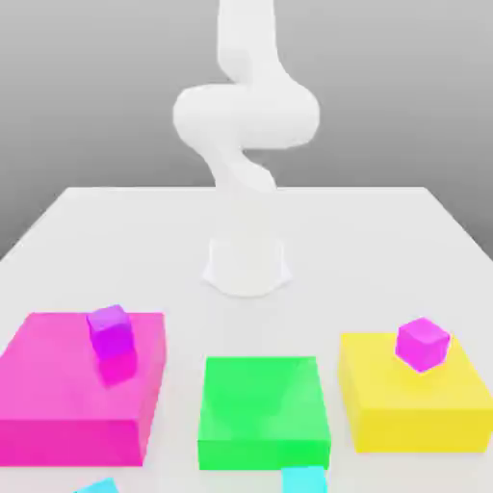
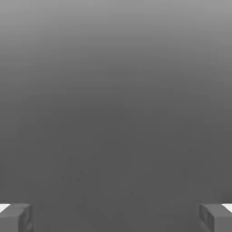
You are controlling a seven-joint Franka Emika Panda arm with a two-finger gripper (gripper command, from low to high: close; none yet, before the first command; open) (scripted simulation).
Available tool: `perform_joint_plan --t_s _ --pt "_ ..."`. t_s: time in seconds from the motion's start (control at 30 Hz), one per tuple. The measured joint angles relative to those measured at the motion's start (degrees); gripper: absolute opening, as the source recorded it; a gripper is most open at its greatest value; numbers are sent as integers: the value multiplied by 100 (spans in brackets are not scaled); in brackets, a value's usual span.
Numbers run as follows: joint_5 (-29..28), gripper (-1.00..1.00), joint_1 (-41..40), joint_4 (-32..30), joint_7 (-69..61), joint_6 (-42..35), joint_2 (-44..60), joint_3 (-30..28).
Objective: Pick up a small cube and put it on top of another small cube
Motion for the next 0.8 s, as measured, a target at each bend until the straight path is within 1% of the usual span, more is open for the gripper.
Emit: perform_joint_plan --t_s 0.27,0.47,0.63,0.8 --pt "172 0 288 178 -1209 395 1681 -650" --pt "486 0 372 309 -2231 684 2930 -1043" --pt "808 0 256 421 -3123 915 3983 -1205" --pt "1039 0 19 532 -3952 1150 5027 -1187"
